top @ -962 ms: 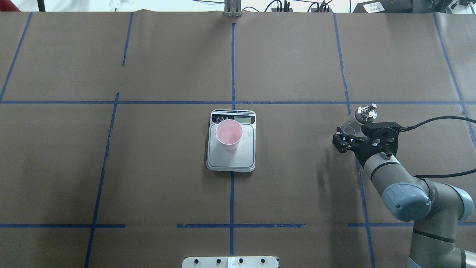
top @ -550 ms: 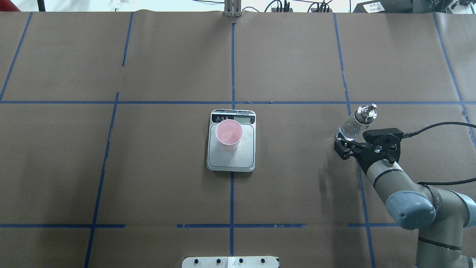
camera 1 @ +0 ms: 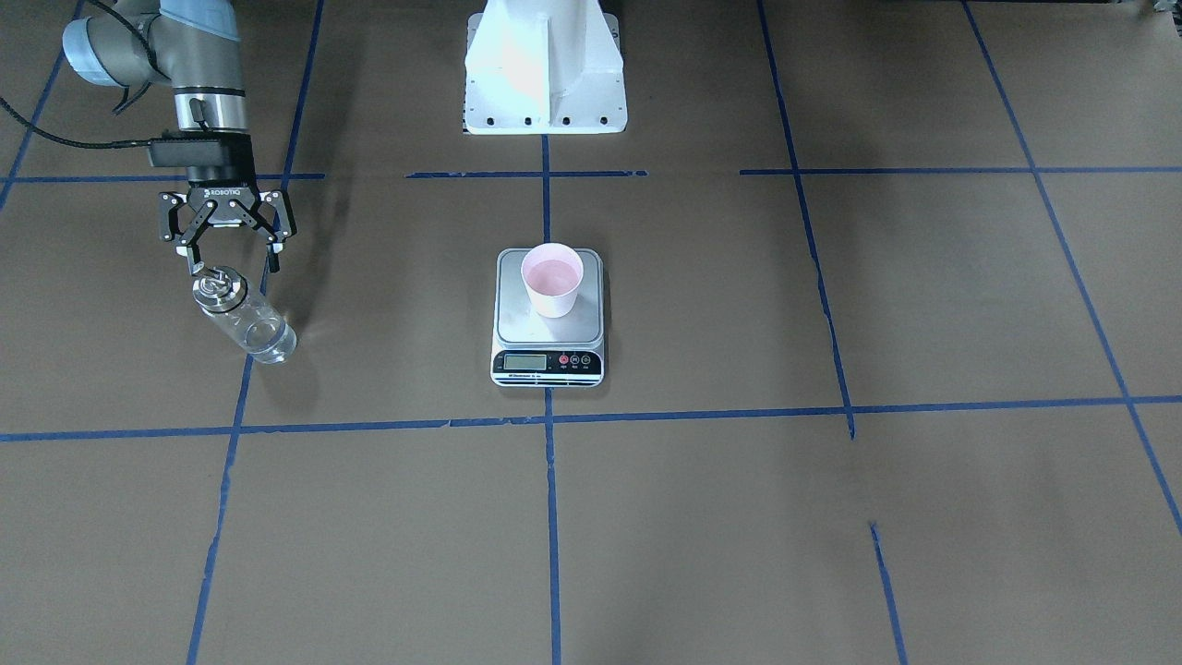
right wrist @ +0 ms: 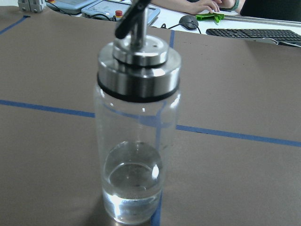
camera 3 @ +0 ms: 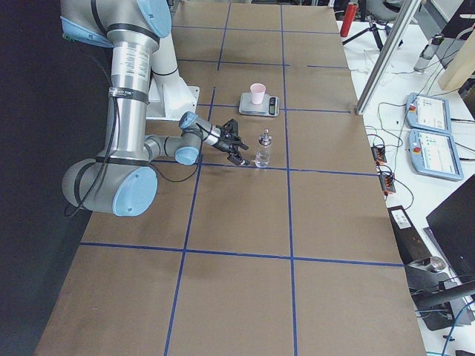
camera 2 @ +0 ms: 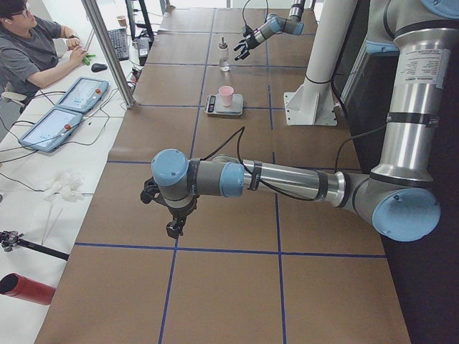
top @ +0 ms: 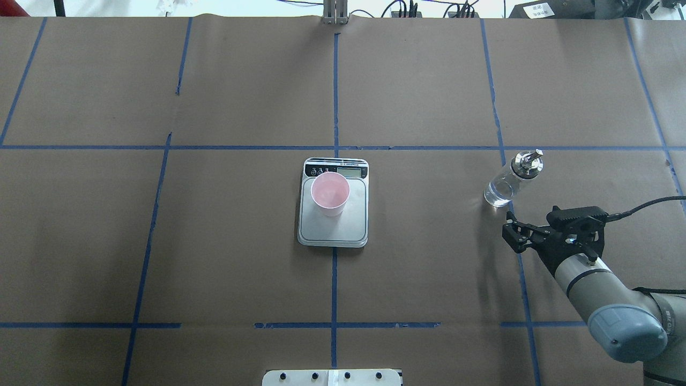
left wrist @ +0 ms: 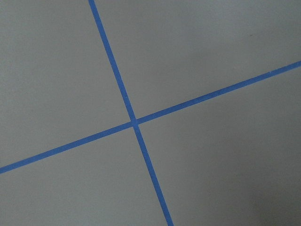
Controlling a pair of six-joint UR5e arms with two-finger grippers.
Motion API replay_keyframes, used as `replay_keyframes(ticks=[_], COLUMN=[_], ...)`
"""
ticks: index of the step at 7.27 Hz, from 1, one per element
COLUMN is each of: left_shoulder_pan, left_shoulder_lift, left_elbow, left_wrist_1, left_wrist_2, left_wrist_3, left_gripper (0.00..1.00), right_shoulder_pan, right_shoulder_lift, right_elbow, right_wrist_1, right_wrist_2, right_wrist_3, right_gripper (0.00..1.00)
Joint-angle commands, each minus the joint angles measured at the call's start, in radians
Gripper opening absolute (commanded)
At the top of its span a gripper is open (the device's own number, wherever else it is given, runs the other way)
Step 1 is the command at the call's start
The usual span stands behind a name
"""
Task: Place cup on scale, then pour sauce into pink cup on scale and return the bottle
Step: 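Open the right gripper and withdraw it from the dispenser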
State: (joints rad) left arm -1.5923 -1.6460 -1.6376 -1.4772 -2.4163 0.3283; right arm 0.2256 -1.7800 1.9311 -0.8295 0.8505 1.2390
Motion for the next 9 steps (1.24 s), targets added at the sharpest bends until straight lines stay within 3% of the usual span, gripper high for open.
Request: replay_keyframes(ticks=[1, 2, 7, 8, 9], left_shoulder_pan=[0.0, 0.0, 0.002, 0.002, 0.002], left_shoulder_lift=[0.0, 0.0, -0.002, -0.002, -0.002], left_elbow=[-0.001, -0.001, -0.001, -0.001, -0.001], left_wrist_1=[0.0, 0.0, -0.002, -0.002, -0.002], left_wrist_2=[-0.001, -0.001, -0.001, -0.001, -0.001], left_wrist_3=[0.0, 0.0, -0.002, -0.002, -0.002], left_gripper=[1.0, 1.0, 1.0, 1.0, 1.0], right_shoulder_pan=[0.001, 0.003, 0.398, 0.497, 0.637], right_shoulder_lift=[-0.039, -0.042, -0.044, -0.042, -0.038], right_elbow=[0.005, -0.001, -0.007, -0.006, -0.006], right_wrist_1=[0.0, 0.0, 0.006, 0.006, 0.004], right_wrist_2=[0.007, 0.022, 0.419, 0.556, 0.758], right_wrist_3=[-0.016, -0.033, -0.388, -0.485, -0.588], right_gripper=[1.0, 1.0, 1.0, 1.0, 1.0])
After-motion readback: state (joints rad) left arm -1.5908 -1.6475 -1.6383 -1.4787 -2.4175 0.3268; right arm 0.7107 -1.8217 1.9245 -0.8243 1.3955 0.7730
